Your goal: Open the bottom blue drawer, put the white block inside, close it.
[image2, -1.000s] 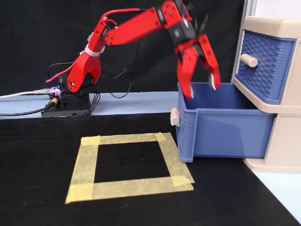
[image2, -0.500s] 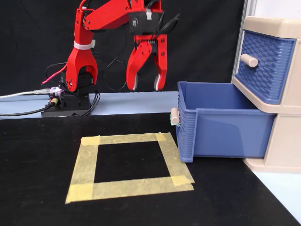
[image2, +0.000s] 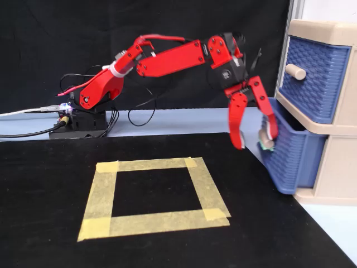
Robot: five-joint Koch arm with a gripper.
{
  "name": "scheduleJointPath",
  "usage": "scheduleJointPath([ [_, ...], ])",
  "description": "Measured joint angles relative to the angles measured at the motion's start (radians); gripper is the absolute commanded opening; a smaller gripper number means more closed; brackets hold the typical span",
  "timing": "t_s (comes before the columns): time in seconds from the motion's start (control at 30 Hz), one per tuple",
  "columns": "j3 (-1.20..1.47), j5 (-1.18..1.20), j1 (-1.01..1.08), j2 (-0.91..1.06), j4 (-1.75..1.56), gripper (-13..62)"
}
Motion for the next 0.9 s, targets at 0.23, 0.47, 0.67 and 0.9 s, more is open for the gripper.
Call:
scheduleJointPath([
  [0.23,-0.074,-0.011,-0.015,-0.081,-0.071,34.0],
  [0.47,-0.089,-0.129,-0.017,-0.071,0.049,34.1],
  [0.67,-0.072,-0.1,0.144,0.239,0.502,33.8],
  [0.9,0.629,0.672,0.437,0.655,0.512,33.7],
])
